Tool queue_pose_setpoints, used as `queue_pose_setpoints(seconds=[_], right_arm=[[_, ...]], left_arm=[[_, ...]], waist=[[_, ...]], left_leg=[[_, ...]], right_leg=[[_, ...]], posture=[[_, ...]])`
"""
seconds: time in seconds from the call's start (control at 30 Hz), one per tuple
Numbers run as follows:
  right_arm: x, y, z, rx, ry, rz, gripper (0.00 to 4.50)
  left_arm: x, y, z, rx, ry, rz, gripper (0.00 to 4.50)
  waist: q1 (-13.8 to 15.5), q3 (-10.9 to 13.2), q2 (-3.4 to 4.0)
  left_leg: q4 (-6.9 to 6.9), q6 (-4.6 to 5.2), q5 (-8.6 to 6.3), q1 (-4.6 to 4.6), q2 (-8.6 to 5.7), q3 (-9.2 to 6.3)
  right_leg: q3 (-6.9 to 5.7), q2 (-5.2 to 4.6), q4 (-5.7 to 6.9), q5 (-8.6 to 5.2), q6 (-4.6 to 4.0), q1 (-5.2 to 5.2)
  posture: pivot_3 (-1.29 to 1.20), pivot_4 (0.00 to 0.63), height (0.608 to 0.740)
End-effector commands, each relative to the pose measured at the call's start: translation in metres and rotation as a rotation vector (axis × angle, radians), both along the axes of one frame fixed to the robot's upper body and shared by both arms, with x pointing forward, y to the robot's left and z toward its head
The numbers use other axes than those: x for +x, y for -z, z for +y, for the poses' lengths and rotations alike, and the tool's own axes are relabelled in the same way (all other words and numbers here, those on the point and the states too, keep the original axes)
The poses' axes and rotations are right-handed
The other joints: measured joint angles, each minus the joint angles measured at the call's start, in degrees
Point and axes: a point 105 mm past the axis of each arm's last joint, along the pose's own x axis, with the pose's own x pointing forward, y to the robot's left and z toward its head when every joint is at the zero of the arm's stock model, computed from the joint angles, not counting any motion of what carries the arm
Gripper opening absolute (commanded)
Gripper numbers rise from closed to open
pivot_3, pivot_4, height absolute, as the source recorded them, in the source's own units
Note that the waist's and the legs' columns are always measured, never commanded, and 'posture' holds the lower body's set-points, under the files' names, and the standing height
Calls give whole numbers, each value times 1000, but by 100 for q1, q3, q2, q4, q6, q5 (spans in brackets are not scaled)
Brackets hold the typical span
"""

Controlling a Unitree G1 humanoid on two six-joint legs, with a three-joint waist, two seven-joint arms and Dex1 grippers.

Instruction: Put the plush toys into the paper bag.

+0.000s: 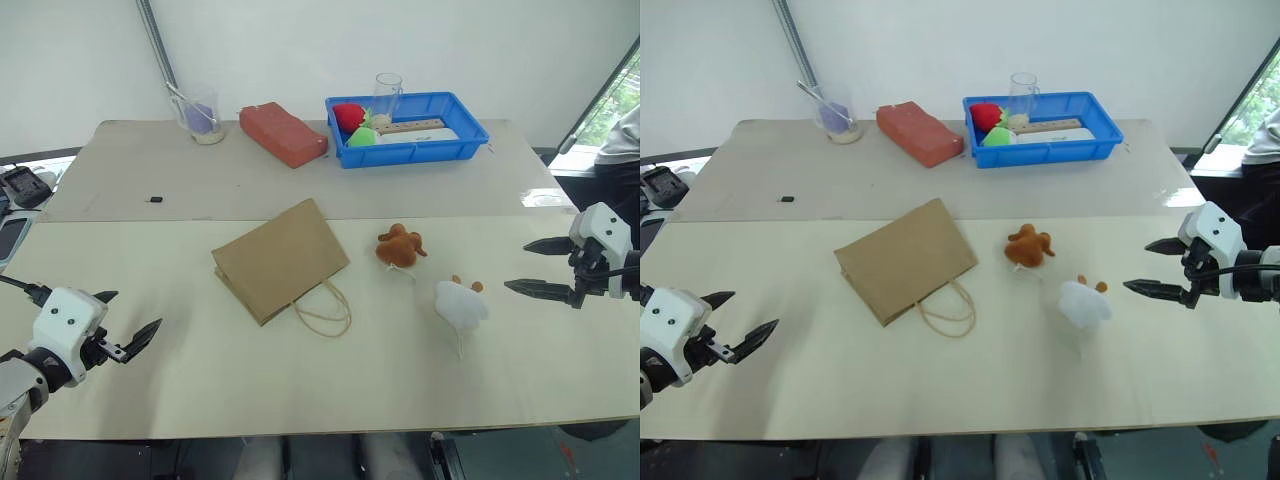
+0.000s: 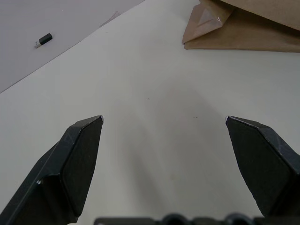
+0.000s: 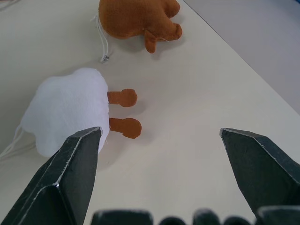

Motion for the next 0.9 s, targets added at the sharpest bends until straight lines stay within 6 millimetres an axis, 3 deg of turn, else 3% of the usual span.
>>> queue_pose_setpoints(seconds=[0.03,0.77,0.9], right_arm=[[2,-13,3,5,-20,-56,4500],[7,-12,5,20,-9,-84,4500],[7,-11,3,16,-3,-86,4500]], left_arm=[[0,-9,-4,8,31,-32,4462],[-9,-10,-3,-9,115,-30,4462],[-11,-10,-18,-59,193,0,4462]], waist=[[0,0,0],[1,0,0],[1,0,0]], left_leg=[[0,0,0,0,0,0],[0,0,0,2,1,8],[0,0,0,2,1,8]], right_leg=[[0,0,0,0,0,0],[4,1,0,0,0,-1],[4,1,0,0,0,0]], posture=[[0,150,740],[0,150,740],[0,150,740]])
